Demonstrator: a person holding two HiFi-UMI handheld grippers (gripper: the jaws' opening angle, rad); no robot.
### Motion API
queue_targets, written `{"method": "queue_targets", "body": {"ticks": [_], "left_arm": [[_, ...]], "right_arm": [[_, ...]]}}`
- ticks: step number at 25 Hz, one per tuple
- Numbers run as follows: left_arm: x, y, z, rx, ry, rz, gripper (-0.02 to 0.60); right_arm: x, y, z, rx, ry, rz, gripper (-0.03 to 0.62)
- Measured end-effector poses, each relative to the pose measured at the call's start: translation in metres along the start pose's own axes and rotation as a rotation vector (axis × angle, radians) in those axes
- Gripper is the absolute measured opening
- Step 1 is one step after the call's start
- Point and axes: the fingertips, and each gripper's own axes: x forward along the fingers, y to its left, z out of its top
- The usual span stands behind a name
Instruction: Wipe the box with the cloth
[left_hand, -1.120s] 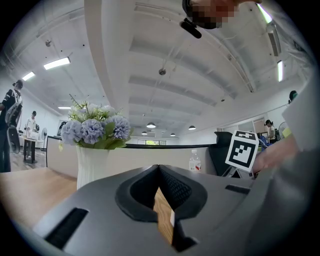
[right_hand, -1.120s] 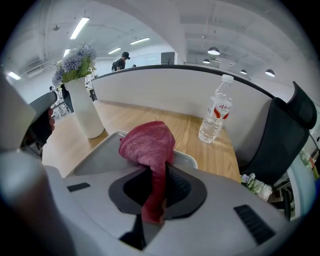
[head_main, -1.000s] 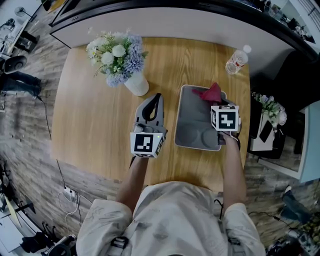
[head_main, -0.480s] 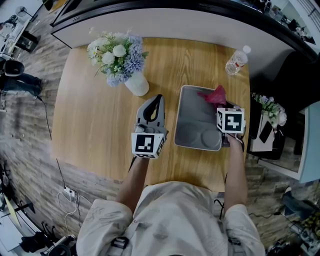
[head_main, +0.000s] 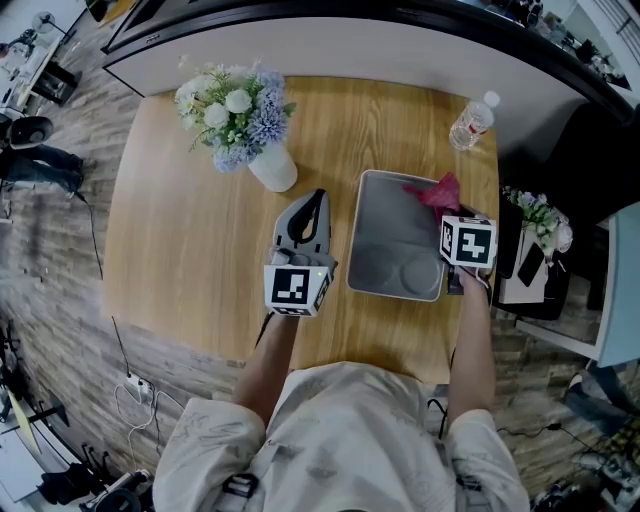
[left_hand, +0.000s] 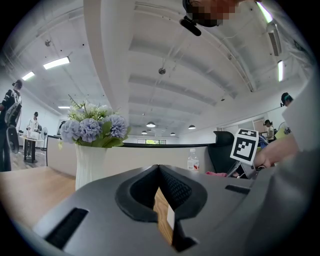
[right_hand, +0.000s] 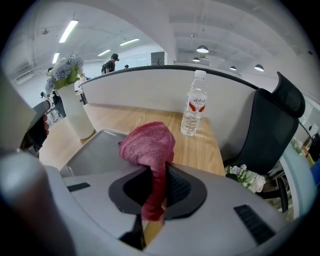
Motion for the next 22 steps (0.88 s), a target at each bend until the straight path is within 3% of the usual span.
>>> {"method": "queue_targets", "body": {"ticks": [10,22], "left_arm": [[-0.003,0.001,0.004,0.005,-0.008,0.003,0.009],[-0.014,0.006,0.014,0.011,-0.03,0.025,0.009]], "right_arm": [[-0.009,0.006,0.007,0.01,-0.035,0.013,0.064],[-0.059,0.028,0.053,-0.014,-0.18,0.058,0.063]]}}
